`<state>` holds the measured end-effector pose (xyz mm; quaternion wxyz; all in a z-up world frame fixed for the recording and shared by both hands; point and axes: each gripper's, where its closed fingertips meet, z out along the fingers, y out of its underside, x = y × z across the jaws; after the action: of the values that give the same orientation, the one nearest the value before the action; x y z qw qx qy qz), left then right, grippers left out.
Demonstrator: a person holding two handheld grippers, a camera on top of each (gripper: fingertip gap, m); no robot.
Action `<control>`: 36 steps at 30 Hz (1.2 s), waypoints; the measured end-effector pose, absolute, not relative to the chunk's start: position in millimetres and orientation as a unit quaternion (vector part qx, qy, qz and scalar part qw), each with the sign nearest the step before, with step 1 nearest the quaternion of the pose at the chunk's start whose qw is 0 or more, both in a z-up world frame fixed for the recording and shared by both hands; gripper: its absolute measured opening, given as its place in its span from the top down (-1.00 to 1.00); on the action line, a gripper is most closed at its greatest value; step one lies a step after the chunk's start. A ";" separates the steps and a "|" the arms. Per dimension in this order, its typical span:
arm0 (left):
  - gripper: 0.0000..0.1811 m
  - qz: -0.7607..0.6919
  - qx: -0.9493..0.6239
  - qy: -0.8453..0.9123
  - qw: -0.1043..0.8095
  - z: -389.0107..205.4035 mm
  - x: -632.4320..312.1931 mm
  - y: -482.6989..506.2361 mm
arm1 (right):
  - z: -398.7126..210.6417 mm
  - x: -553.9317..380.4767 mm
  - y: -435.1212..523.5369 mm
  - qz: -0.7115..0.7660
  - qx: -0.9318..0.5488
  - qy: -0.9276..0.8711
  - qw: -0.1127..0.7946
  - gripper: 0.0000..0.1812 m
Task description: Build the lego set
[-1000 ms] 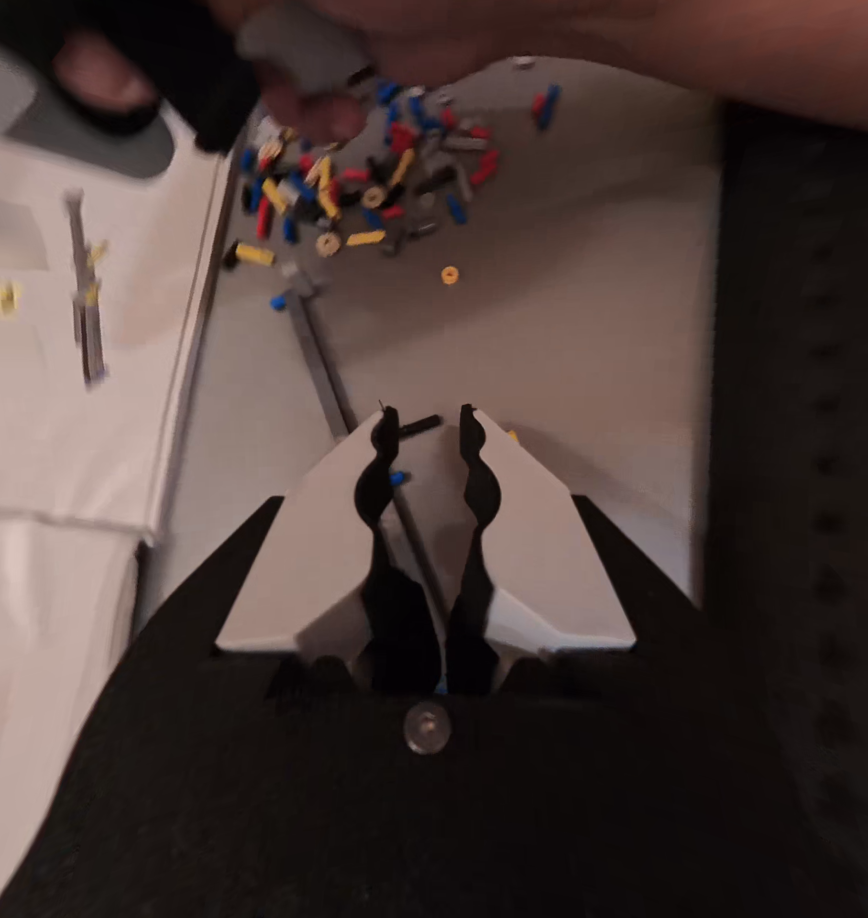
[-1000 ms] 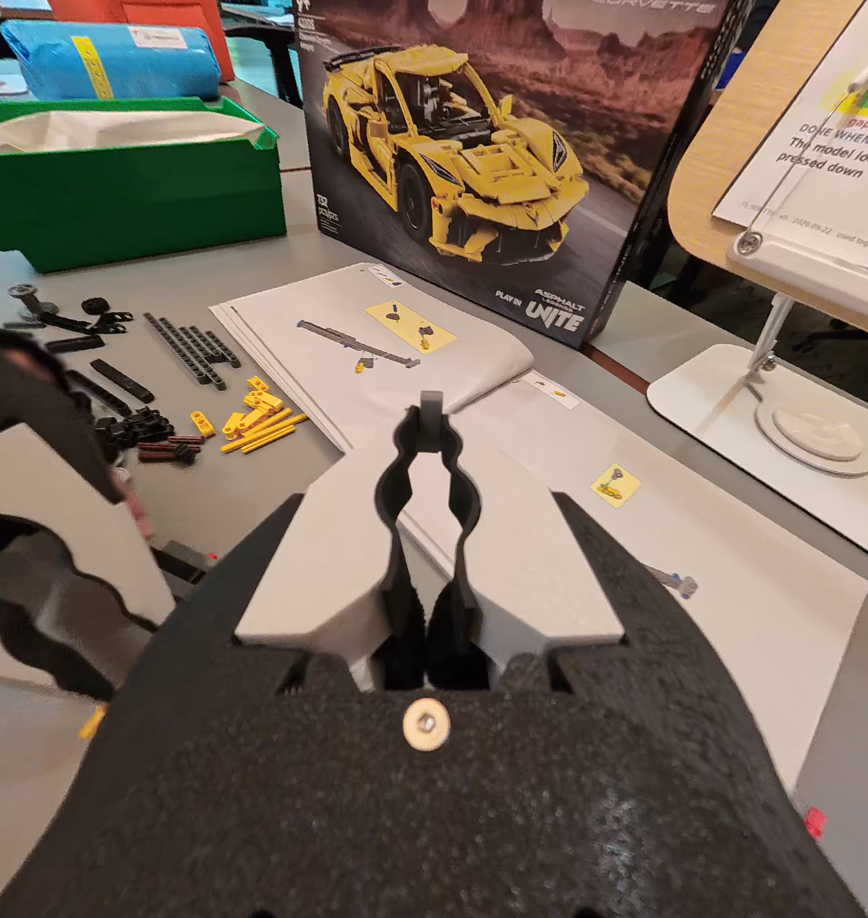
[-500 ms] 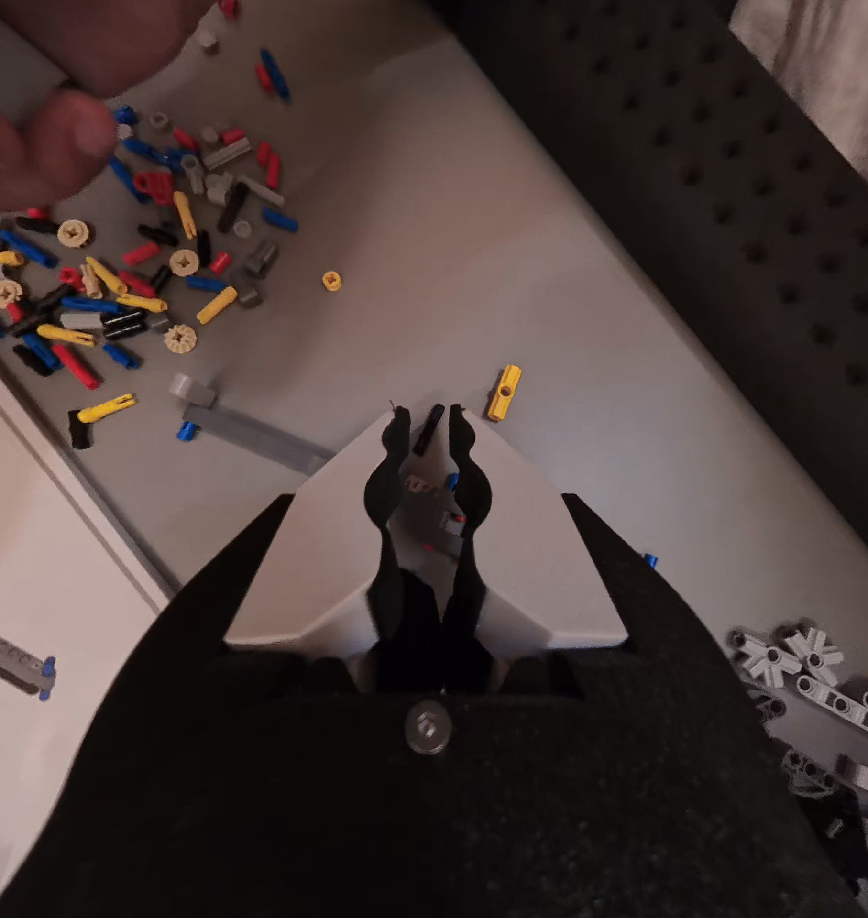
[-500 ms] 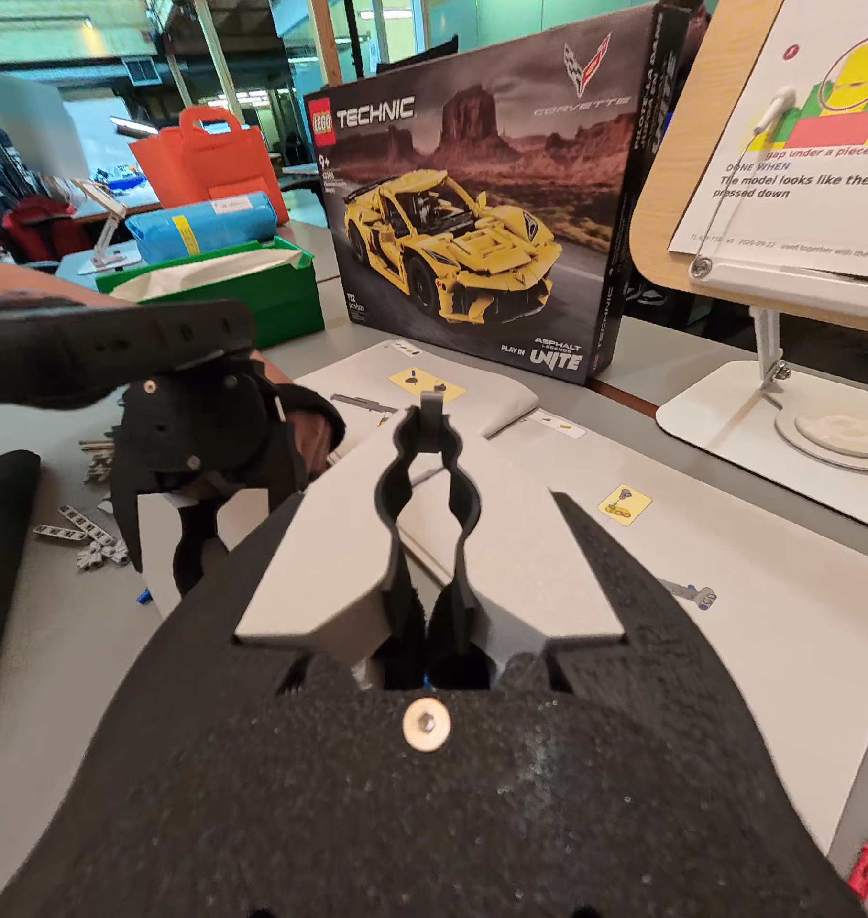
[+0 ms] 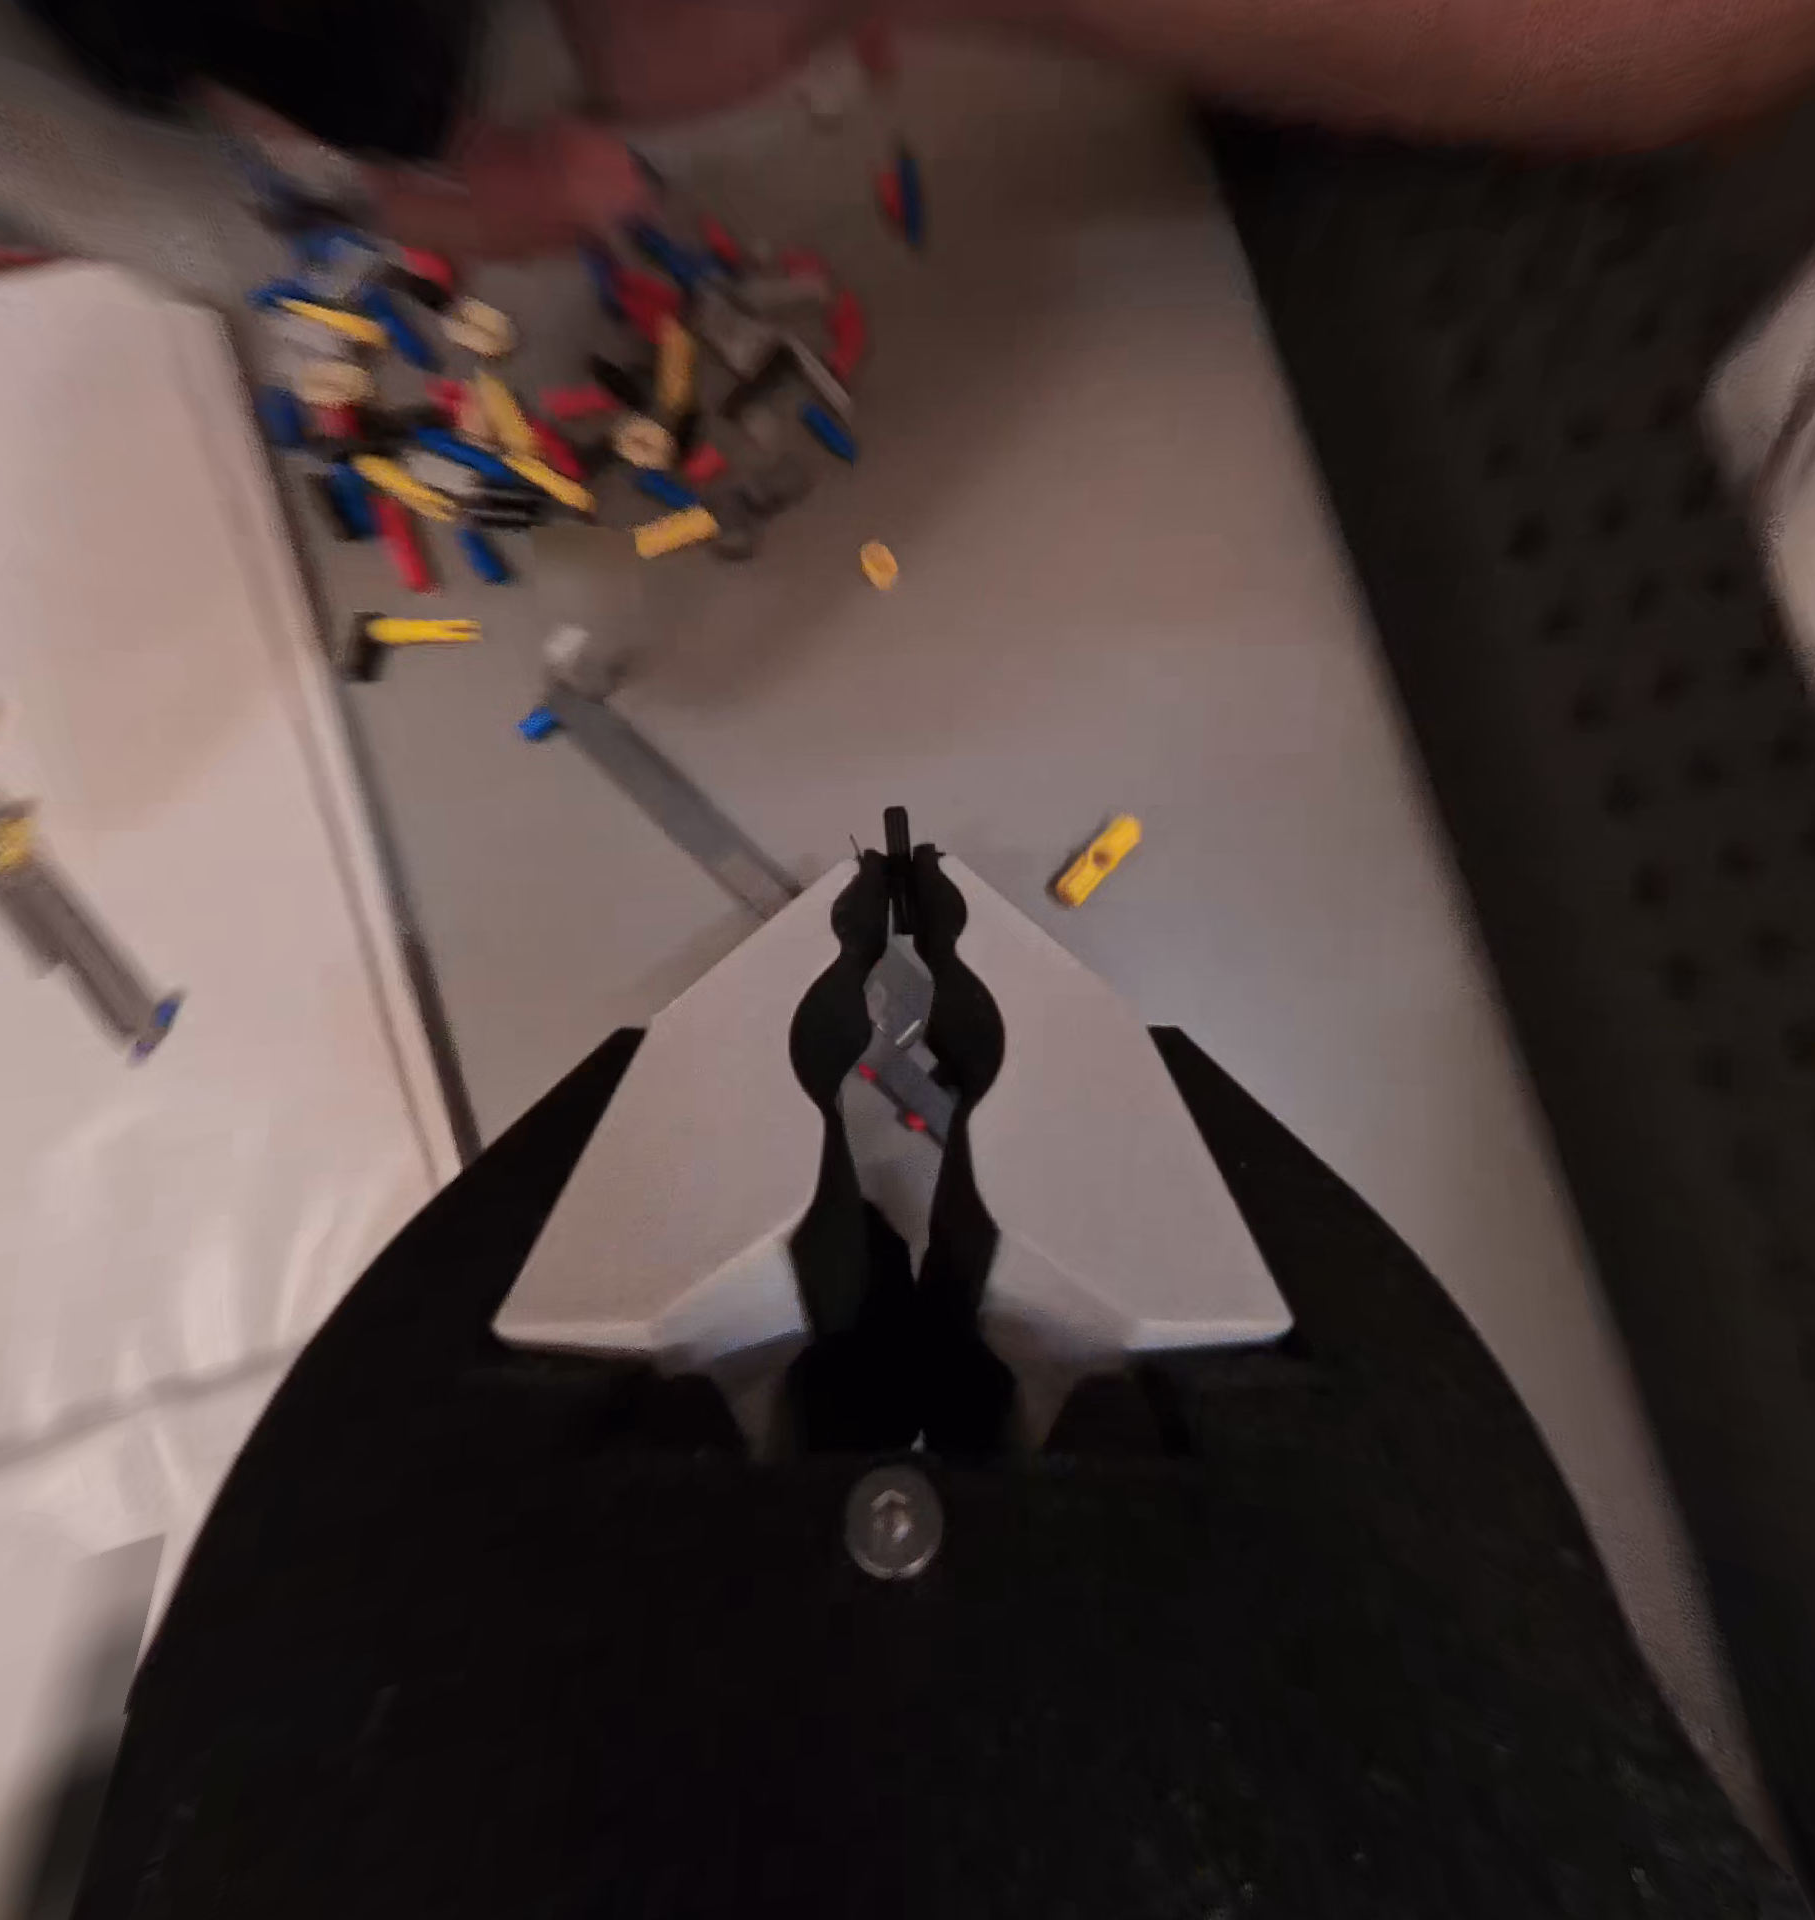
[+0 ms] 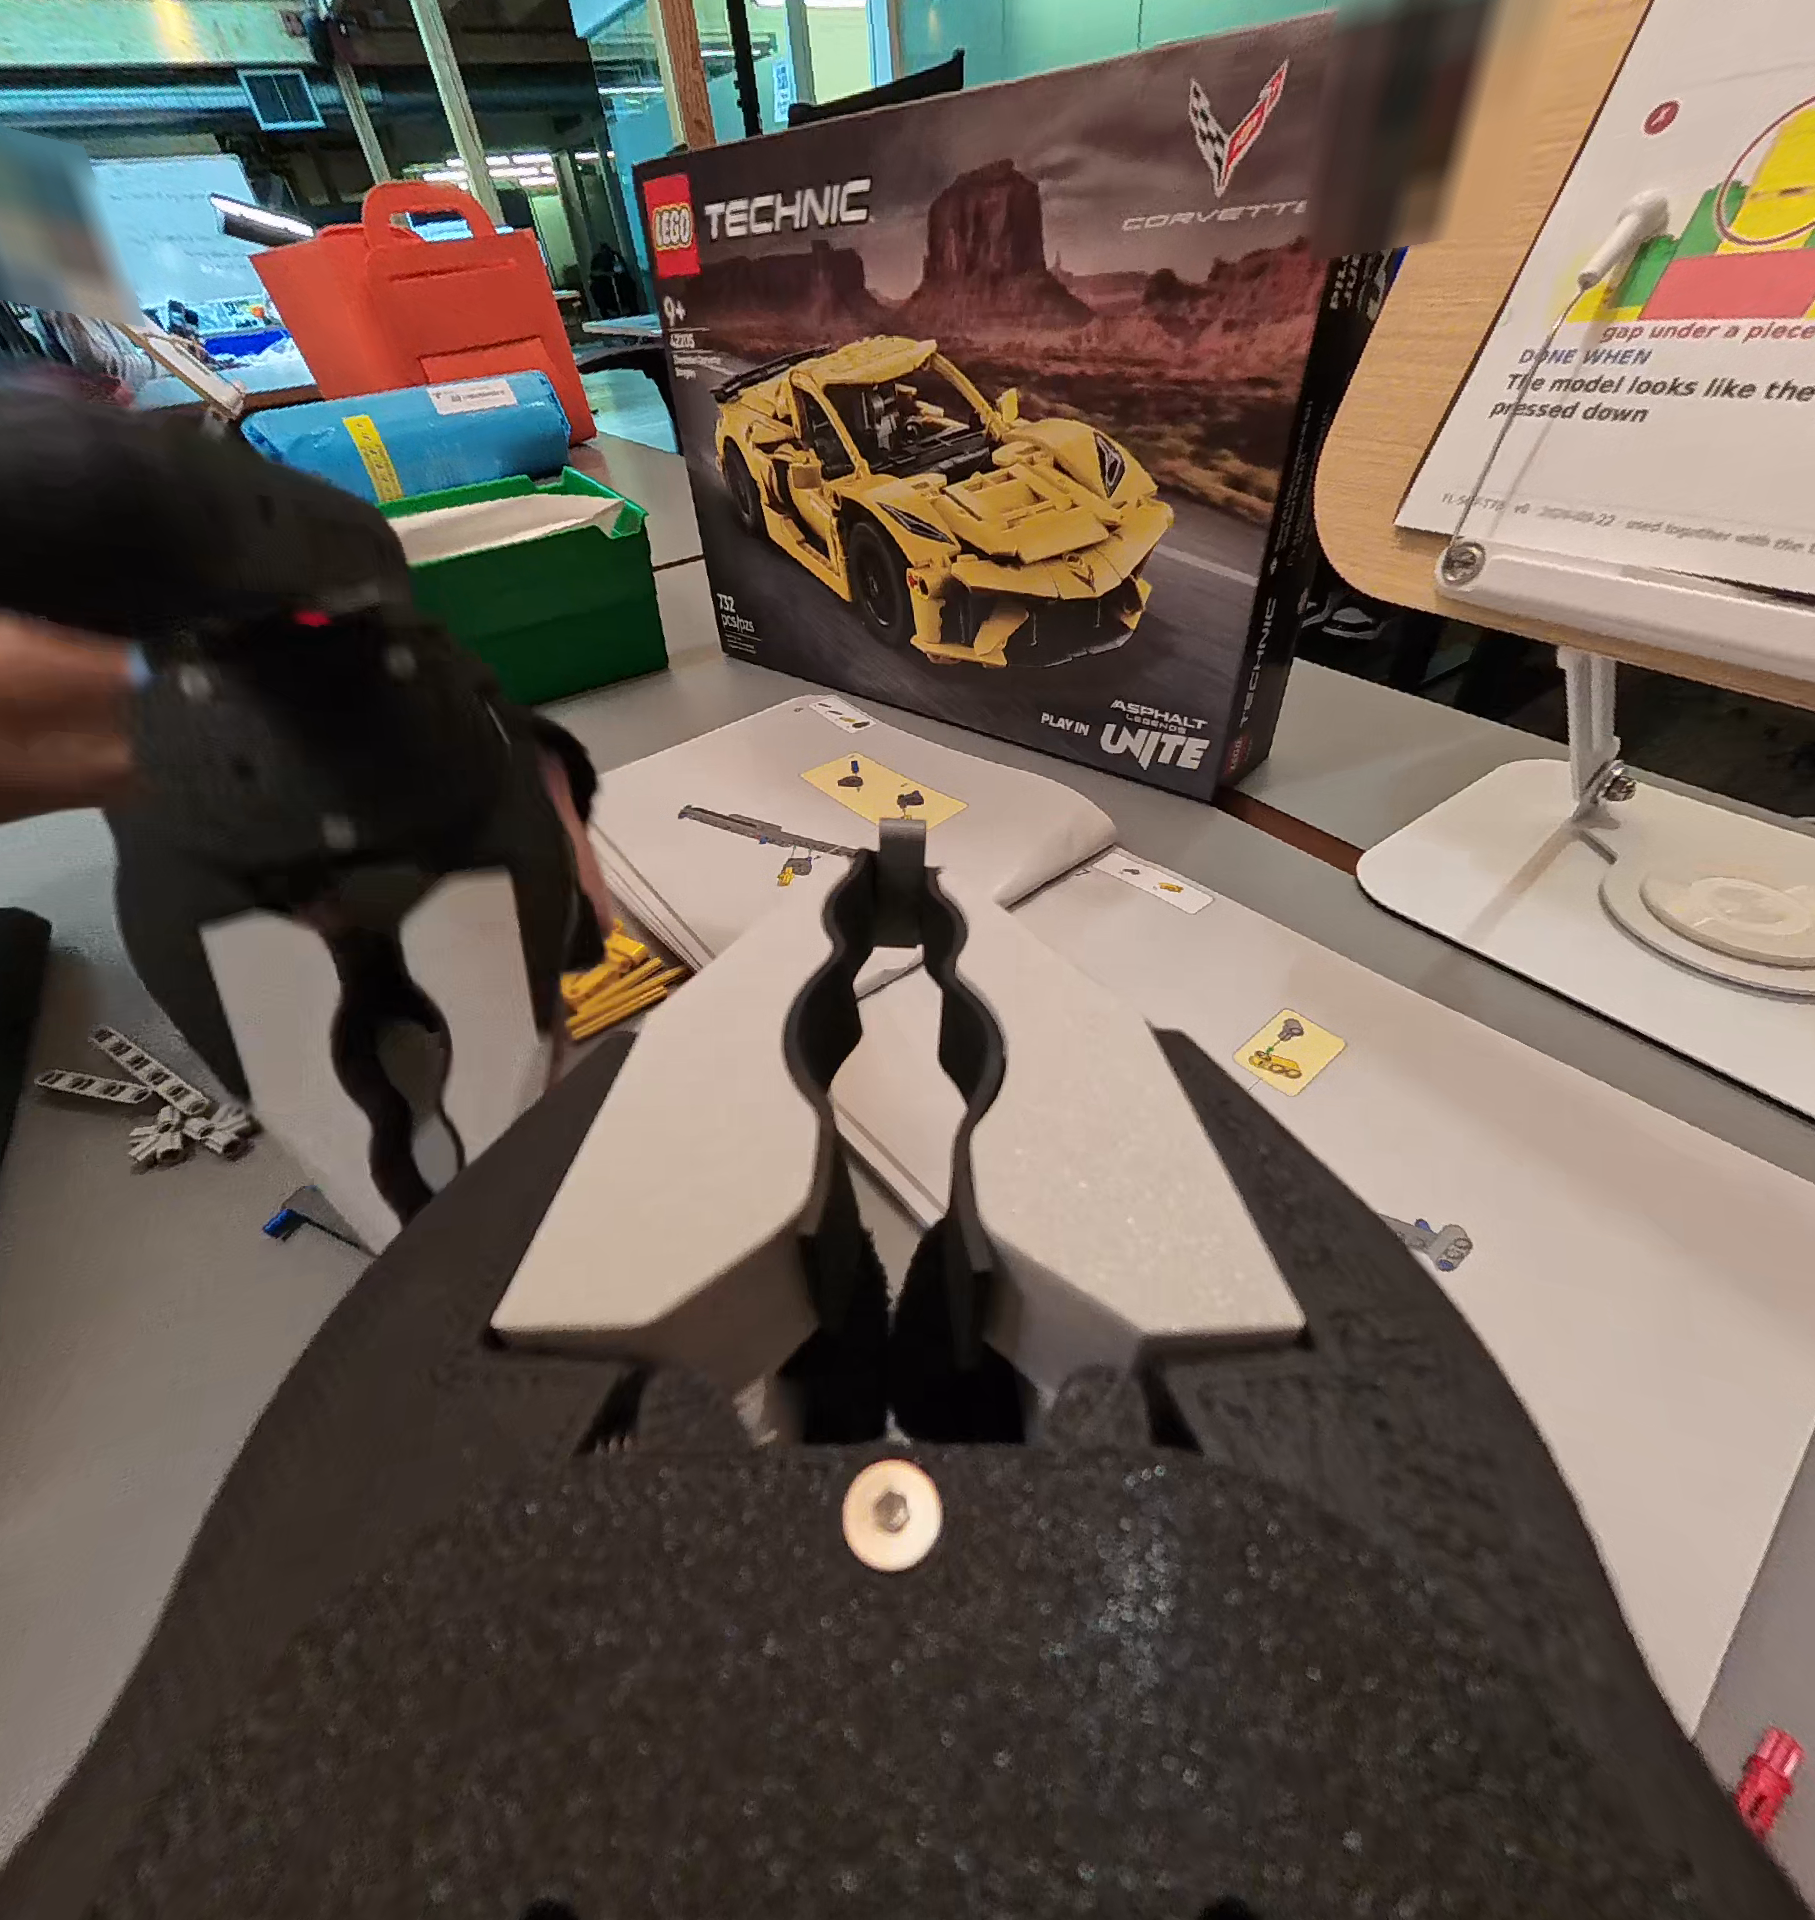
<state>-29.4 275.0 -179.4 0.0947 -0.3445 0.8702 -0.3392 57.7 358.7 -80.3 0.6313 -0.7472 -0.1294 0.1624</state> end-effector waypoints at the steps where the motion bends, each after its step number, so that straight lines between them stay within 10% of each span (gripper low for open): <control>1: 0.98 -0.373 -0.386 0.835 0.118 -162.4 -29.7 279.8 | -81.1 55.1 358.9 0.160 -0.749 -0.134 0.629 0.92; 11: 0.97 -0.431 -0.627 0.473 0.444 -104.3 -90.2 365.4 | -101.9 -20.8 368.6 0.218 -0.761 -0.188 0.582 0.92; 24: 0.97 -0.638 -0.607 0.374 0.292 -96.0 -84.9 348.8 | -102.4 -58.4 368.2 0.210 -0.727 -0.248 0.605 0.92; 36: 0.97 -0.550 -0.544 0.445 0.451 -72.6 -96.3 353.4 | -79.7 -85.5 340.0 0.470 -0.679 -0.210 0.524 0.93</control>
<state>-96.3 353.4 -72.6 0.4507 -0.5441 0.4449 -0.5504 -85.5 340.0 -79.7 0.5237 -0.6786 -0.2095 0.4704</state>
